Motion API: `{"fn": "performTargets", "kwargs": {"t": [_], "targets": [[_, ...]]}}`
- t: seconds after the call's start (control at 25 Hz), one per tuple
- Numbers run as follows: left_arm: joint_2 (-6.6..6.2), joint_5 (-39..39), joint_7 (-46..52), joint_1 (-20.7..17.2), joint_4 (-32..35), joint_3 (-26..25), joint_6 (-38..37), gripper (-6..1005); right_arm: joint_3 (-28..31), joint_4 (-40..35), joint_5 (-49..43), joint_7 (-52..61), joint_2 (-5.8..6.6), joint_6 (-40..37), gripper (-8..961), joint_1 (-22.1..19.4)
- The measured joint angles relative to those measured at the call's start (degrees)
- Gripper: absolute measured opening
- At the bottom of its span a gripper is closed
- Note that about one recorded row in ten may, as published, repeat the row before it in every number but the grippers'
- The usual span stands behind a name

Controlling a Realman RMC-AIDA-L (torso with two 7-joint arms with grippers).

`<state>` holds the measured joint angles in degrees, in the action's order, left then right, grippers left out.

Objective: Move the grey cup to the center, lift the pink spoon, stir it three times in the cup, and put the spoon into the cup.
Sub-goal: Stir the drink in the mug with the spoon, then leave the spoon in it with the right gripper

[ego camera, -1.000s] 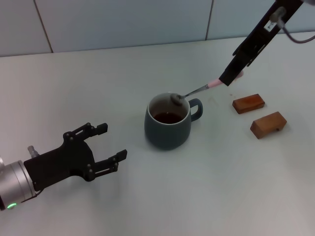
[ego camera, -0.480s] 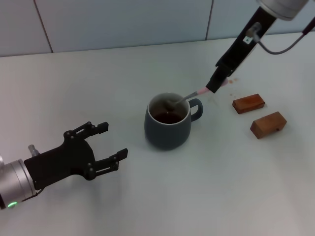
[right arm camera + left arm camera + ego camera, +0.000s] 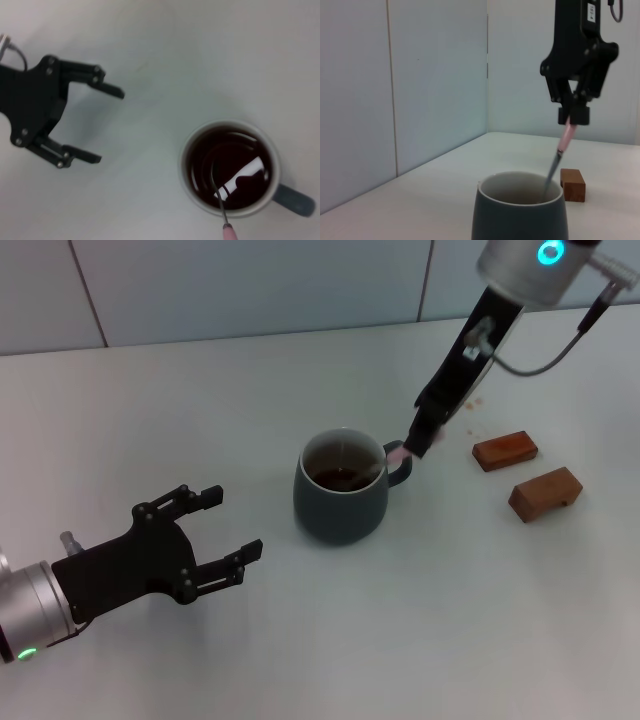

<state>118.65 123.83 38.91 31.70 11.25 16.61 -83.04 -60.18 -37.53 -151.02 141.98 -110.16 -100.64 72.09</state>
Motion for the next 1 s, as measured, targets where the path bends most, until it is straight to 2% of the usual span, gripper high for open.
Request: {"fn": "performTargets", "kwargs": {"t": [0.04, 0.16, 0.28, 0.52, 0.72, 0.88, 1.0], "targets": [[0.0, 0.0, -0.01, 0.01, 0.0, 0.0, 0.0, 829, 0.0, 0.0, 0.0, 0.0, 0.0, 0.0, 122, 0.0], [0.0, 0.0, -0.05, 0.07, 0.0, 0.0, -0.02, 829, -0.04, 0.42, -0.12, -0.59, -1.25, 0.18, 122, 0.66], [0.0, 0.01, -0.05, 0.15, 0.0, 0.0, -0.02, 829, -0.04, 0.49, -0.78, -0.85, -1.88, 2.19, 122, 1.0], [0.0, 0.18, -0.01, 0.2, 0.0, 0.0, -0.08, 829, 0.02, 0.59, -4.1, -0.84, -1.63, 4.57, 122, 1.52], [0.0, 0.25, -0.05, 0.29, -0.01, 0.0, -0.1, 830, 0.08, 0.93, -5.8, -0.47, -1.49, 1.38, 122, 2.41], [0.01, 0.32, -0.29, 0.56, -0.2, 0.0, 0.14, 830, 0.56, 0.93, -4.81, -0.6, -2.01, -0.23, 122, 3.23], [0.08, 0.36, -0.34, 0.72, -0.31, 0.0, 0.19, 830, 0.58, 1.23, -4.07, -0.74, -2.28, 1.72, 122, 3.58]]}}
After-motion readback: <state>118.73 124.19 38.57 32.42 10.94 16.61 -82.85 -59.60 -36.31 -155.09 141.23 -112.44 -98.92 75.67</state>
